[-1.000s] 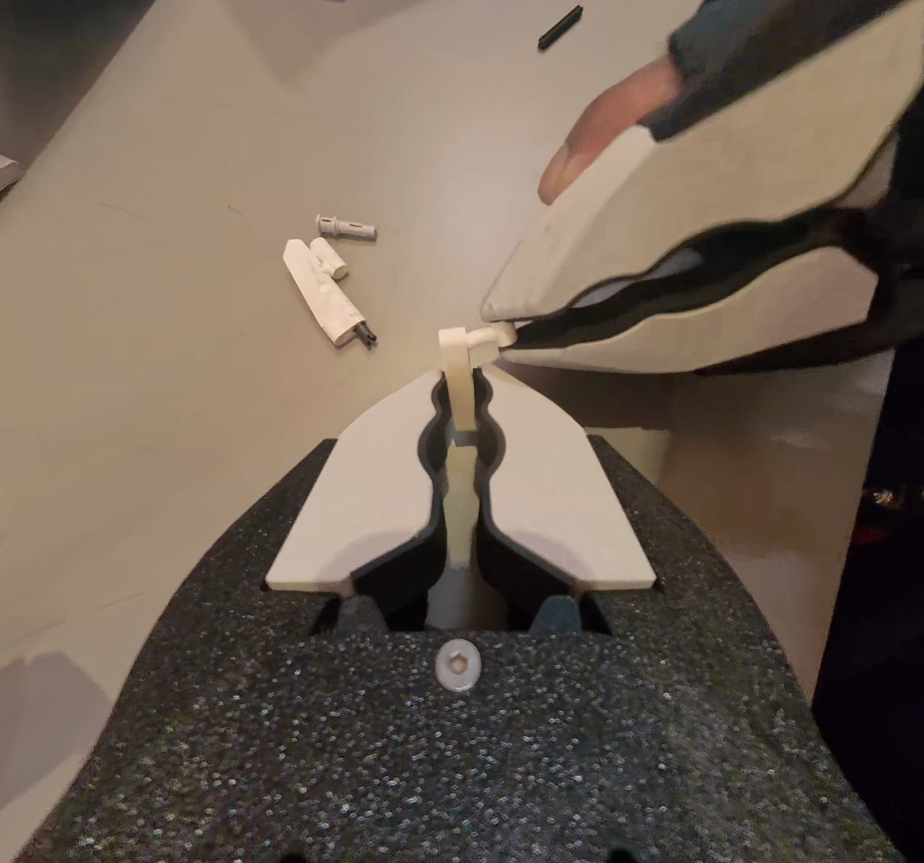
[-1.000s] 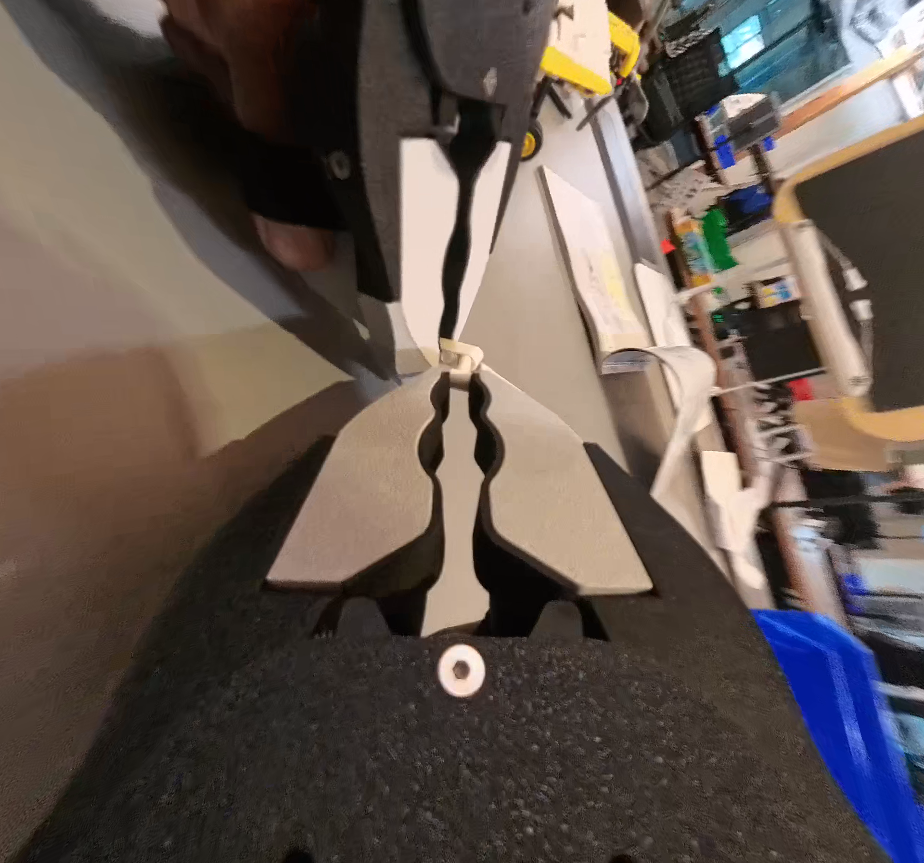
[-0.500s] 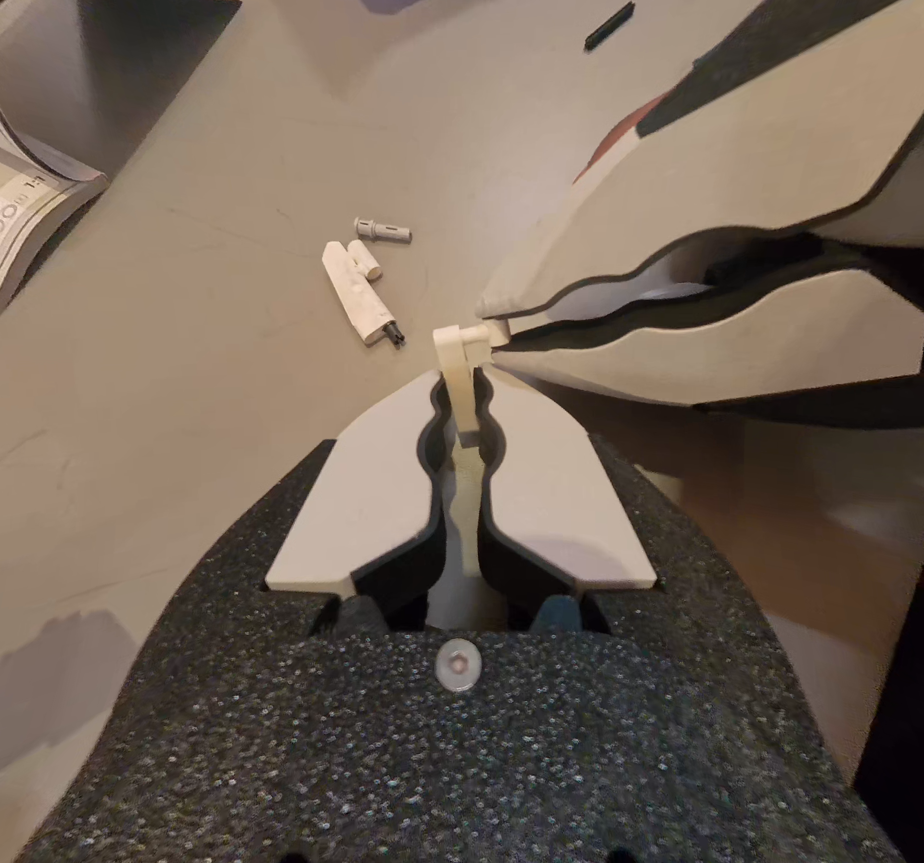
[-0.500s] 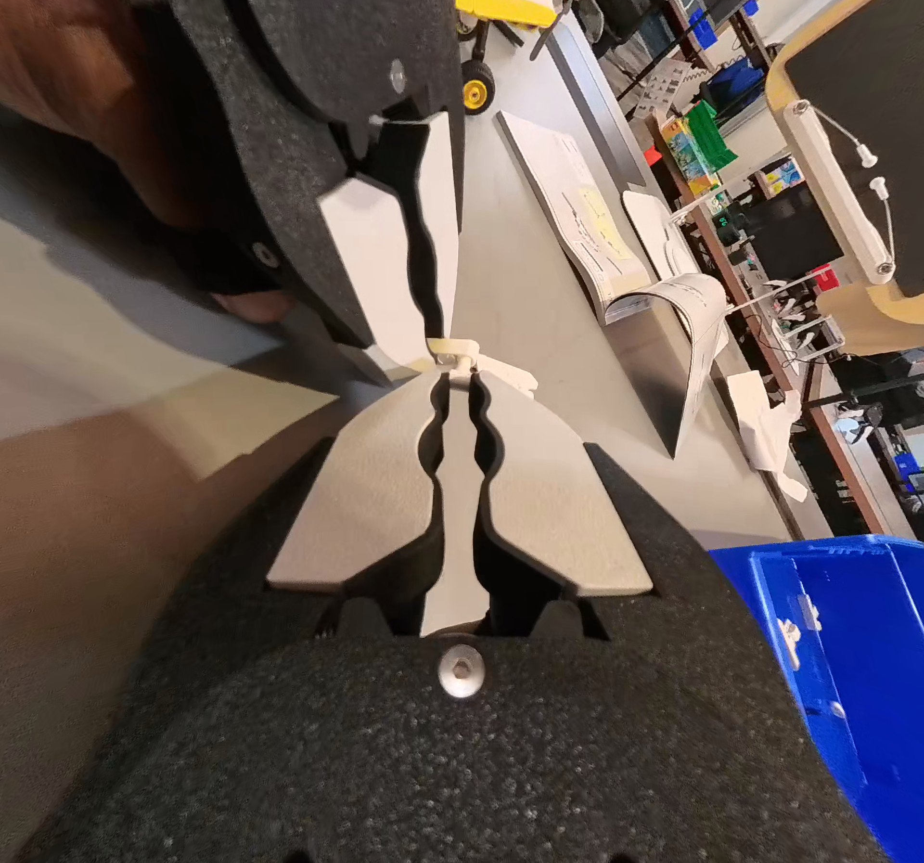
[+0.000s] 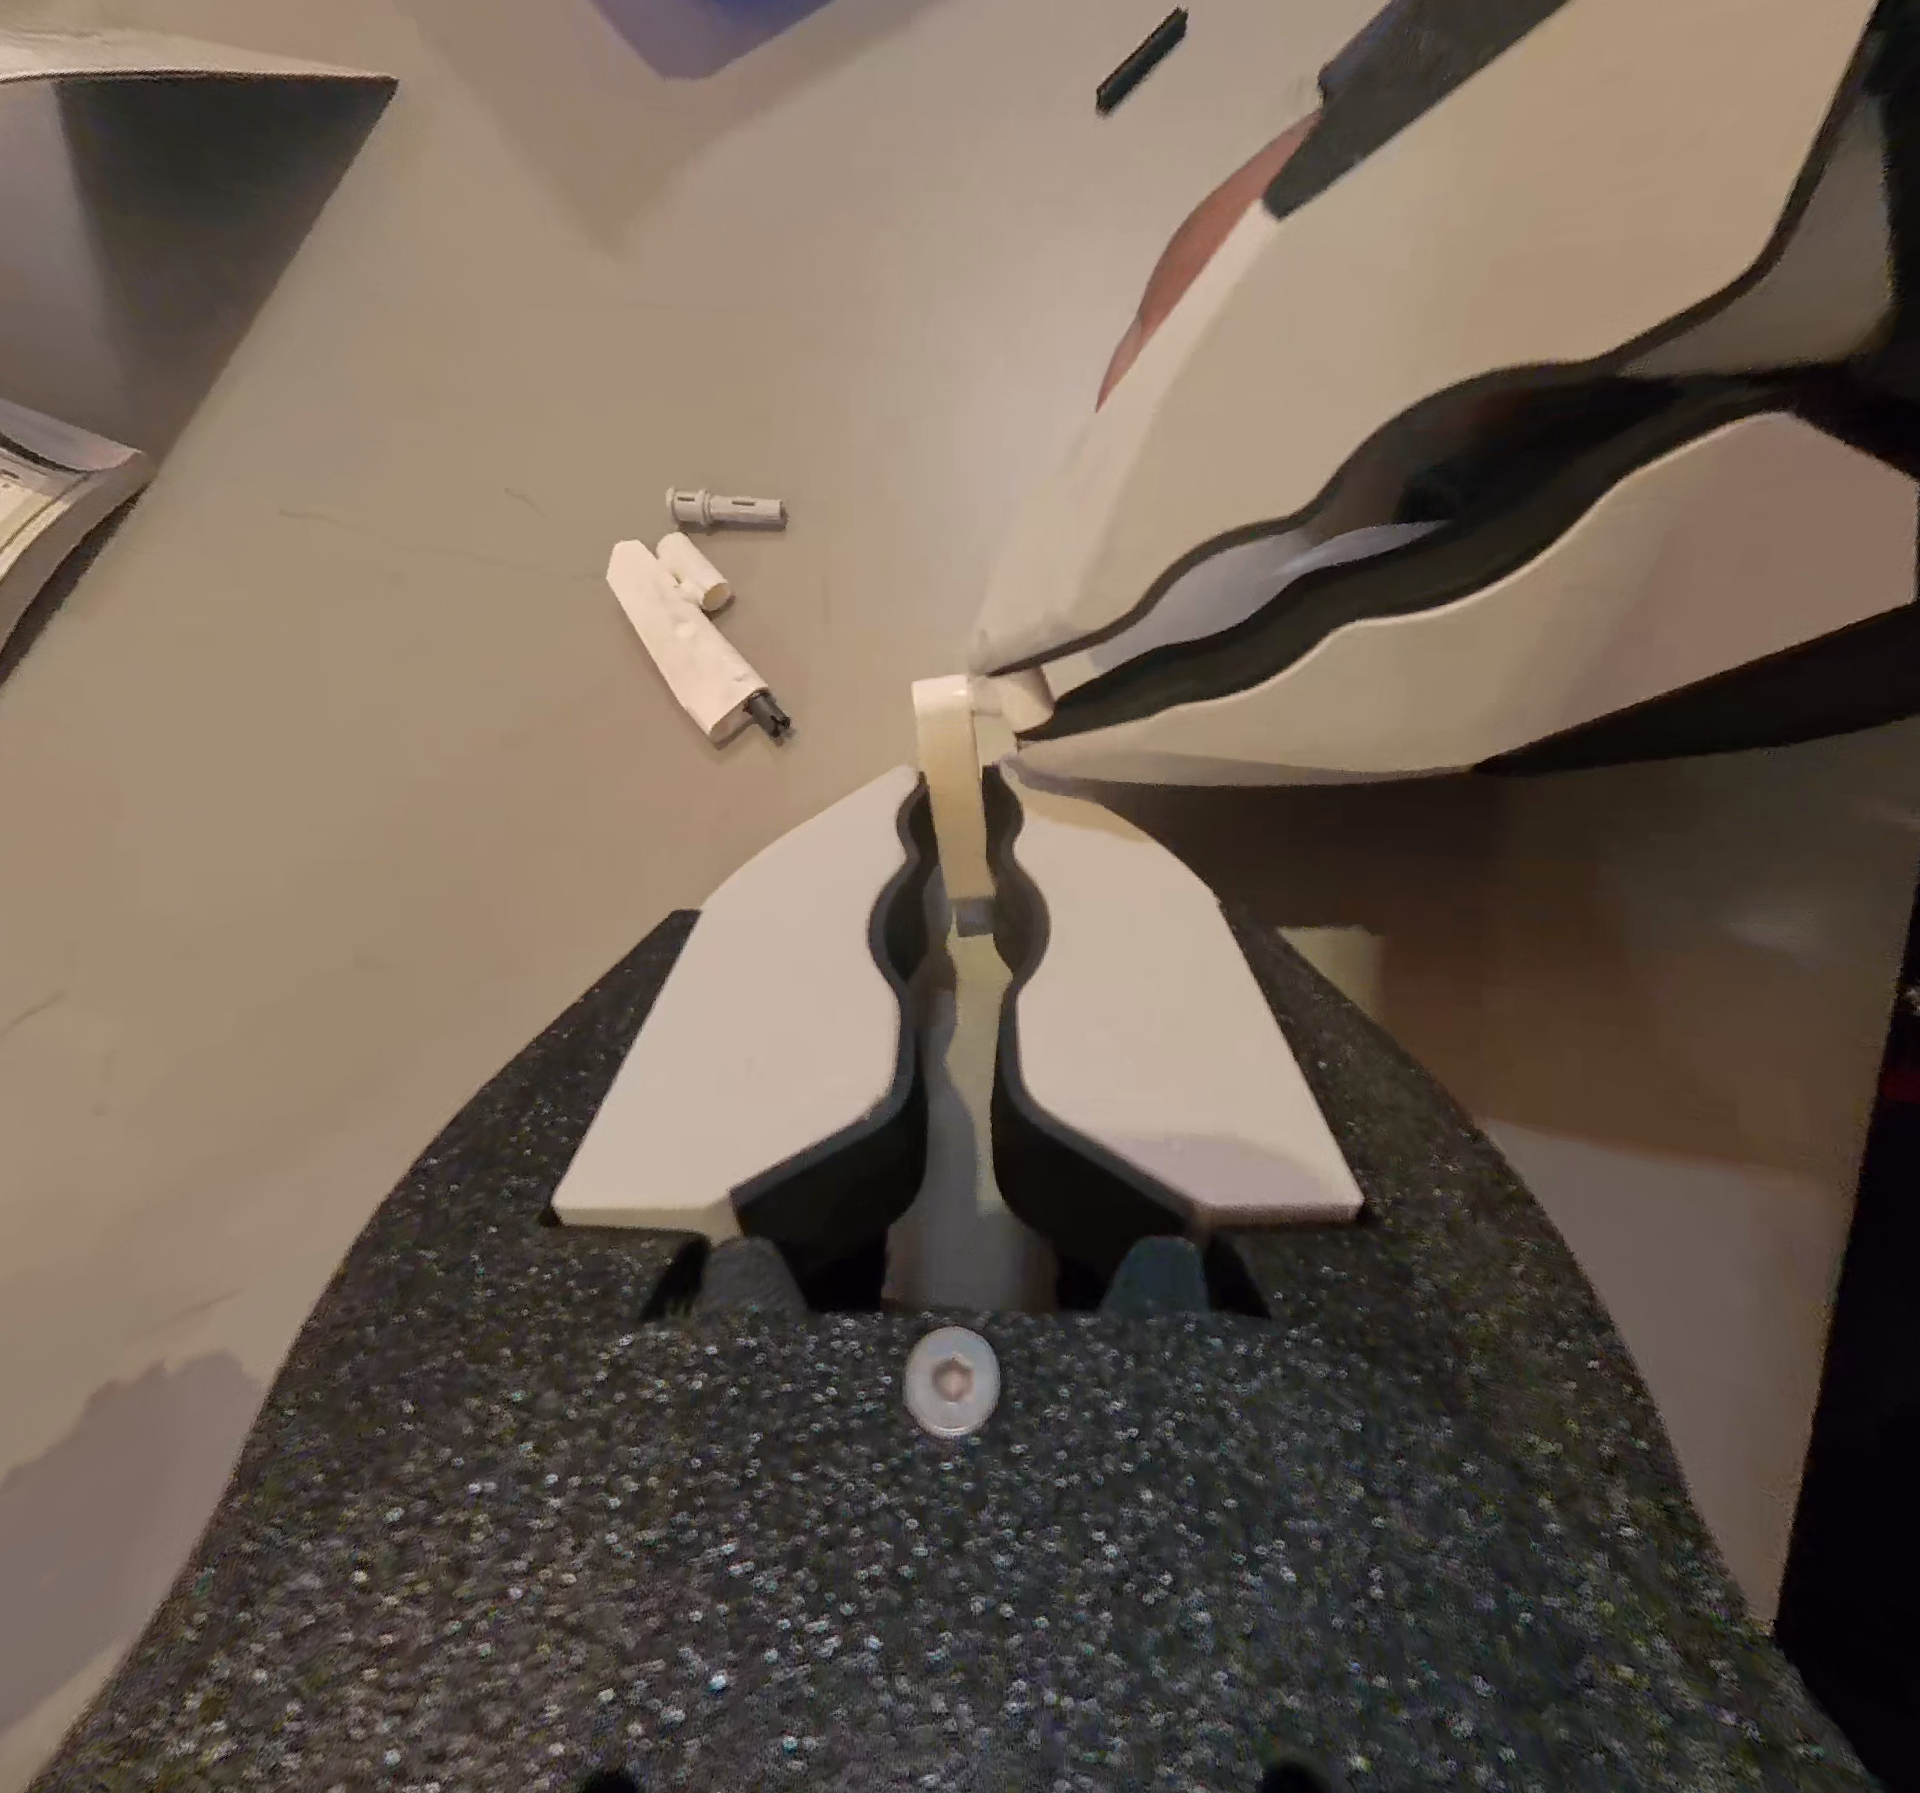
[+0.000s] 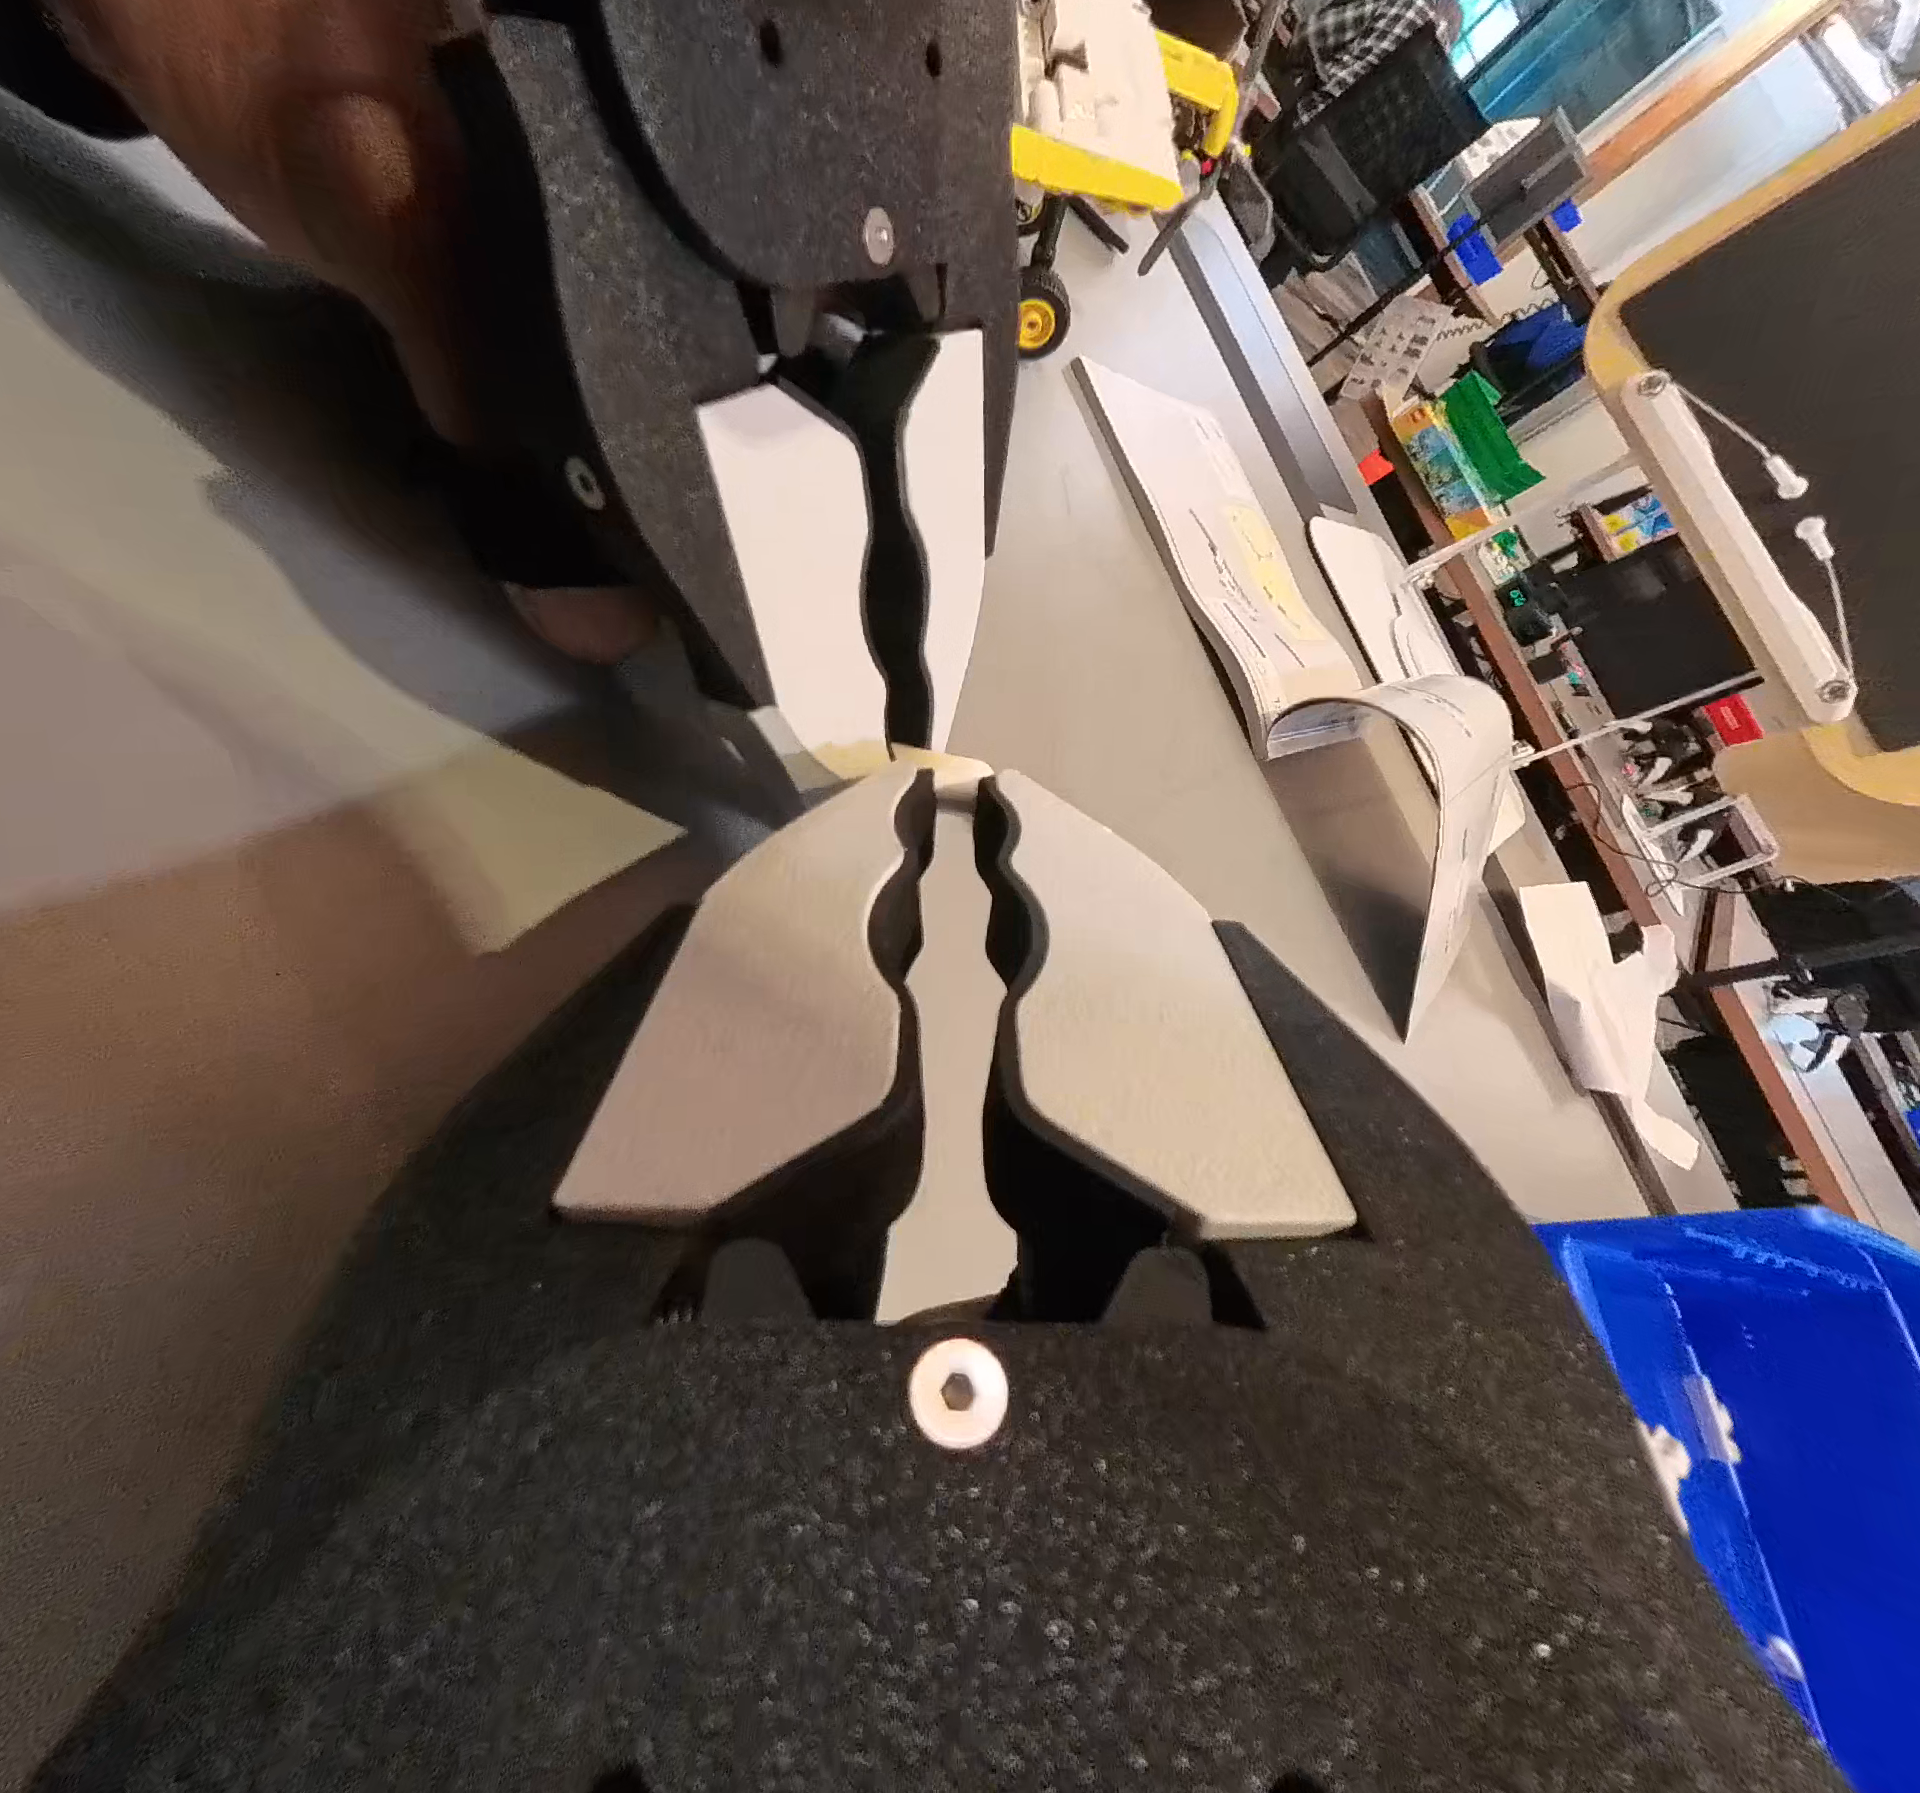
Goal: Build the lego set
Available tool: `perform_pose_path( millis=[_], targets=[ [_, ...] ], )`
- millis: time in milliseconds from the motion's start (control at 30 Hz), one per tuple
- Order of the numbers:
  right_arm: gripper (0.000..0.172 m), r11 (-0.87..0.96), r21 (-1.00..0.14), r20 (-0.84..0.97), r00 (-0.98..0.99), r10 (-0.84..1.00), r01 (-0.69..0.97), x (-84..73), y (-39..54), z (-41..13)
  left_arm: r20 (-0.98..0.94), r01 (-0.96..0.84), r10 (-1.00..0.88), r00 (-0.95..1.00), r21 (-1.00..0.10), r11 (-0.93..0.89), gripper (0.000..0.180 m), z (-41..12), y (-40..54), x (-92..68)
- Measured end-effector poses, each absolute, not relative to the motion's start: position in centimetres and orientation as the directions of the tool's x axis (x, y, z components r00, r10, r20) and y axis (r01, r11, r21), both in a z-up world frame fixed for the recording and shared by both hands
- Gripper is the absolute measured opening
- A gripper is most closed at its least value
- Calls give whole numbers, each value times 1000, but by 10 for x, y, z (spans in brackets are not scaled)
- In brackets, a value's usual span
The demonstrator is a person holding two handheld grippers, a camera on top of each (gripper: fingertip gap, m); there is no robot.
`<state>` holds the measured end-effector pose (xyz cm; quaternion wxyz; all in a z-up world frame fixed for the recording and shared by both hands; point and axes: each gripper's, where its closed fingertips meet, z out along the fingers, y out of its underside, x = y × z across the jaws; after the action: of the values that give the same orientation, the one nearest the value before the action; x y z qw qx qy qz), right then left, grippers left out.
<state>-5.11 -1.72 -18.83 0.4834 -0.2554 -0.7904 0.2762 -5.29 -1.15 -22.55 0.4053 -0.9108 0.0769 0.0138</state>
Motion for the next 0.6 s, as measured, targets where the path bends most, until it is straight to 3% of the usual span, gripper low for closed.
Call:
perform_pose_path(
  millis=[600],
  targets=[
    [8,688,-711,592,-405,697,145,-53,-14,-190,-8,-68,-96,995,-767,-638,8,-221,-12,-56]
  ],
)
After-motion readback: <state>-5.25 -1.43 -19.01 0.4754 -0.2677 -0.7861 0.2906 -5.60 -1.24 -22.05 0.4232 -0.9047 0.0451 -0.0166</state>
